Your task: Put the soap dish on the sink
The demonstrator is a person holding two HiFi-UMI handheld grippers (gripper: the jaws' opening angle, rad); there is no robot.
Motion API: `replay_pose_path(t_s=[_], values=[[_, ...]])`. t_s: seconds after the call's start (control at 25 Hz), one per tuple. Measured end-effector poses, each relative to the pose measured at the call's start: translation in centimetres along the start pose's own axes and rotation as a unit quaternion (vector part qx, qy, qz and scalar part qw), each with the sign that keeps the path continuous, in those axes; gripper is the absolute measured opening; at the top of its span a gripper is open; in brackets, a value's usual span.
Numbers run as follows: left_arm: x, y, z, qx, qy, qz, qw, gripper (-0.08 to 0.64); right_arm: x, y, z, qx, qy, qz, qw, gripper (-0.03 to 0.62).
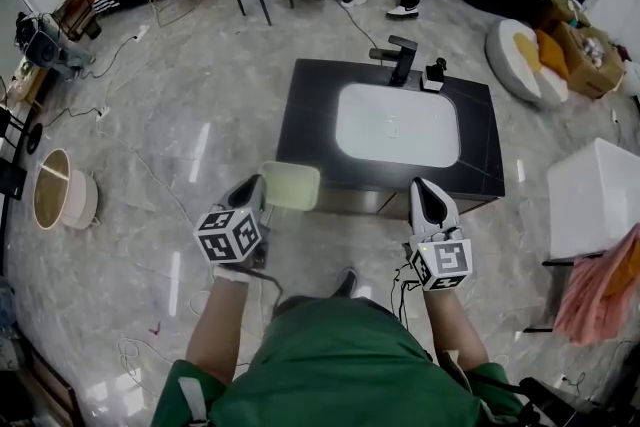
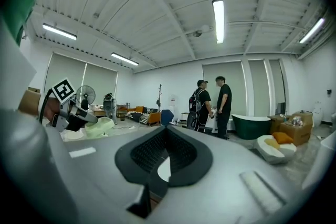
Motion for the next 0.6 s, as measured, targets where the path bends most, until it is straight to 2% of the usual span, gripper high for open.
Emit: replay_pose_path(t_s=[0.32, 0.6], values=[[-2.6, 0.4, 3.5, 0.005, 0.007, 0.002, 1.0000, 0.018, -4.3, -0.4, 1.5, 0.001, 0.009, 0.005, 1.000, -0.002], [-1.0, 1.6, 6.3, 0.010, 0.022, -0.007, 0.9997, 0.018, -5.6, -1.0, 4.6, 0.015, 0.013, 0.008, 1.000, -0.002]])
Point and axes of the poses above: the fingertips, and each gripper's own axes: z forward along the fingers, x to its left, y out of its top, the point moved 8 cm from there along -z, backward along the fingers, and after that the axes turned 3 degrees about -z, right-handed, at the moved point
